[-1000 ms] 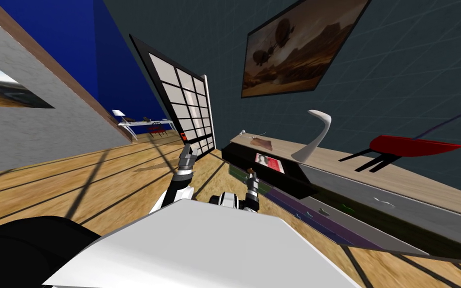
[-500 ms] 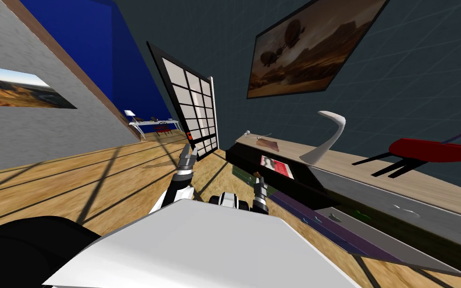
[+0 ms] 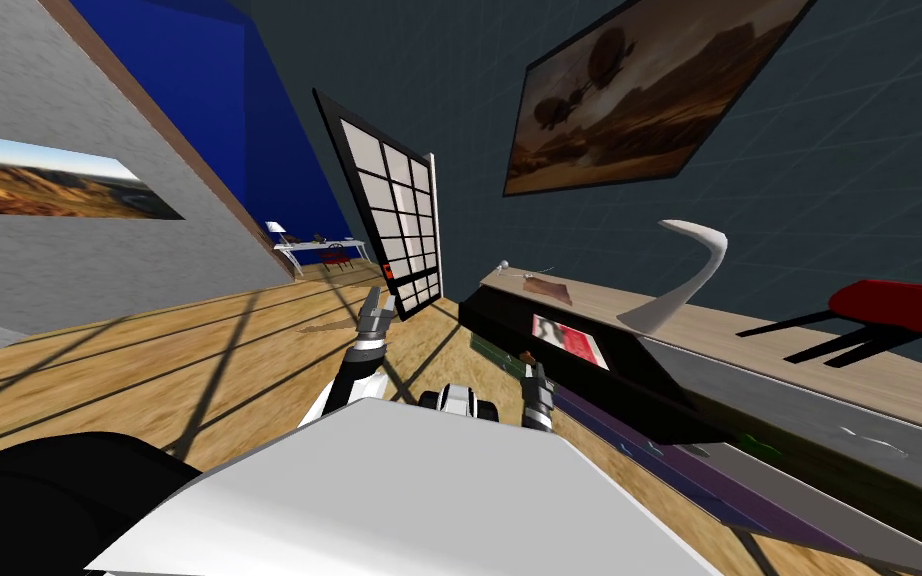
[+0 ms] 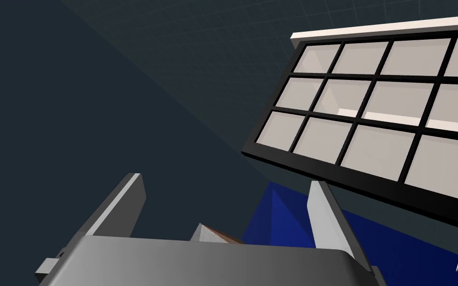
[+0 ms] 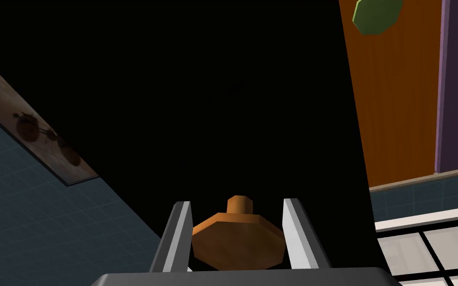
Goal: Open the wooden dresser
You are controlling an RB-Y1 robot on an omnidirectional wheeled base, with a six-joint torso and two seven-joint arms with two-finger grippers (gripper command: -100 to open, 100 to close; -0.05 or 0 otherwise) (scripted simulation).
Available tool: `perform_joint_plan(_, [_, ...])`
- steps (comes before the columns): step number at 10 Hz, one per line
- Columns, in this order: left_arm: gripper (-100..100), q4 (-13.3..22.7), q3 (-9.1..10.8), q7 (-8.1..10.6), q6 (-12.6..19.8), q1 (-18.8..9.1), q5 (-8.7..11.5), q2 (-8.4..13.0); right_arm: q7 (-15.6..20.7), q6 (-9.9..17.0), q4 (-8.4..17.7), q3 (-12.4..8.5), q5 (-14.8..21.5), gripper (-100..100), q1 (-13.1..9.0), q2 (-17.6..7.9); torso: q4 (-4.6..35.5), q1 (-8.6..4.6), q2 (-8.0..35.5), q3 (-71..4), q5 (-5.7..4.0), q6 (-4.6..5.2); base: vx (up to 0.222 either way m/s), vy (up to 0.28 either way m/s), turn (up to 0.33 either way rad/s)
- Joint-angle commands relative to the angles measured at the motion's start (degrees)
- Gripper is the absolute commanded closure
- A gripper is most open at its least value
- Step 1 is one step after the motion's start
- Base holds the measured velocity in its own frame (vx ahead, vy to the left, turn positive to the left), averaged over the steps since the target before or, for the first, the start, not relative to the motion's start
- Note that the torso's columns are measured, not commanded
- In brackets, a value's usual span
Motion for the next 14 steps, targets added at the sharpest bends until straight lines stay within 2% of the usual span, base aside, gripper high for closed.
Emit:
perform_joint_plan(1, [0,0.0,0.0,0.0,0.0,0.0,0.0,0.0,1.5,-2.8,-2.7,-1.0,-0.7,-100,0.3,0.8,-0.1,-0.15,-0.1,0.0,-0.15,-0.04,-0.024,-0.005,-0.013])
perform_joint_plan(3, [0,0.0,0.01,0.0,0.0,0.0,0.0,0.0,3.0,-5.6,-5.4,-2.0,-1.3,-100,0.5,1.6,-0.4,-0.4,-0.4,-0.2,-0.33,-0.04,-0.027,-0.017,0.003])
perform_joint_plan(7, [0,0.0,0.01,0.0,0.0,0.0,0.0,0.0,5.9,-11.2,-10.8,-4.0,-2.7,-100,1.0,3.3,0.0,0.05,0.0,0.0,0.03,0.0,-0.027,0.0,0.002])
perform_joint_plan(8, [0,0.0,0.01,0.0,0.0,0.0,0.0,0.0,5.9,-11.2,-10.8,-4.0,-2.7,-100,1.0,3.3,0.1,0.13,0.1,0.1,0.11,0.04,-0.015,0.004,0.0])
perform_joint_plan(10, [0,0.0,0.01,0.0,0.0,0.0,0.0,0.0,7.4,-14.0,-13.4,-5.0,-3.3,-100,1.3,4.1,0.3,0.19,0.3,0.1,0.23,0.05,-0.019,0.002,0.003])
perform_joint_plan(11, [0,0.0,0.01,0.0,0.0,0.0,0.0,0.0,7.4,-14.0,-13.4,-5.0,-3.3,-100,1.3,4.1,0.4,0.28,0.4,0.2,0.32,0.06,-0.015,-0.008,-0.016])
perform_joint_plan(12, [0,0.0,0.01,0.0,0.0,0.0,0.0,0.0,7.8,-14.8,-12.0,-4.6,-3.3,-100,1.8,4.5,0.5,0.39,0.5,0.2,0.33,-0.01,0.003,-0.009,0.004])
perform_joint_plan(13, [0,0.0,0.01,0.0,0.0,0.0,0.0,0.0,8.0,-15.0,-11.7,-4.5,-3.4,0,2.0,4.6,0.2,0.32,0.3,0.2,0.18,0.01,0.005,-0.002,0.006])
perform_joint_plan(14, [0,0.0,0.01,0.0,0.0,0.0,0.0,0.0,8.0,-15.2,-11.4,-4.4,-3.4,0,2.1,4.5,0.1,0.15,0.1,0.1,0.04,0.0,0.0,0.0,0.0])
